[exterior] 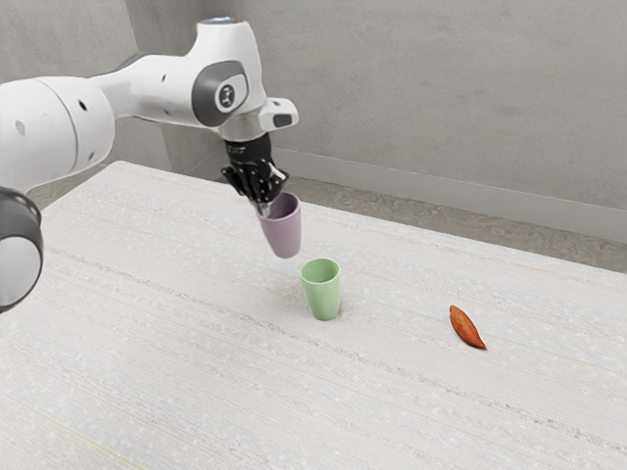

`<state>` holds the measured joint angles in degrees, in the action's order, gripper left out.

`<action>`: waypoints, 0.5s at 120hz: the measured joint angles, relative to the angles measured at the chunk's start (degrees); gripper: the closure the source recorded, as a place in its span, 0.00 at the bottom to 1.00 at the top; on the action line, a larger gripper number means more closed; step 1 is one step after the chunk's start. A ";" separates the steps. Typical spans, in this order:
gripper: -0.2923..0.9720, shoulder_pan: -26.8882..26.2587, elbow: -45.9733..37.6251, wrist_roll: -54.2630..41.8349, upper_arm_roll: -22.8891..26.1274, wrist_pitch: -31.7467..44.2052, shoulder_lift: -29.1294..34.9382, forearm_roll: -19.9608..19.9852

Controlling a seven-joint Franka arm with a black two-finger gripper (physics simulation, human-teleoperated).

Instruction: Place the left cup onto the right cup

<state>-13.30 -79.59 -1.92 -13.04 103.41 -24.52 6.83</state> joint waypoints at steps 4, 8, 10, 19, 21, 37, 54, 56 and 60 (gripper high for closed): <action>0.85 -0.18 0.54 0.00 0.02 -0.17 -0.40 0.04; 0.85 -0.42 0.99 -0.01 0.03 -0.32 -0.78 0.07; 0.85 -0.52 1.18 -0.01 0.05 -0.38 -0.94 0.09; 0.85 -0.81 1.93 -0.01 0.46 -0.61 -1.59 0.15; 0.85 -0.87 2.04 -0.01 0.55 -0.65 -1.73 0.17; 0.85 -1.37 3.58 -0.01 1.02 -0.91 -3.17 0.24; 0.85 -1.69 5.16 -0.01 1.59 -1.06 -4.70 0.31; 0.85 -1.67 5.32 -0.01 1.70 -1.07 -4.87 0.31; 0.85 -1.66 5.69 -0.01 1.87 -1.09 -5.20 0.32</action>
<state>-14.97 -73.90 -1.94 -11.17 102.32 -29.72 7.14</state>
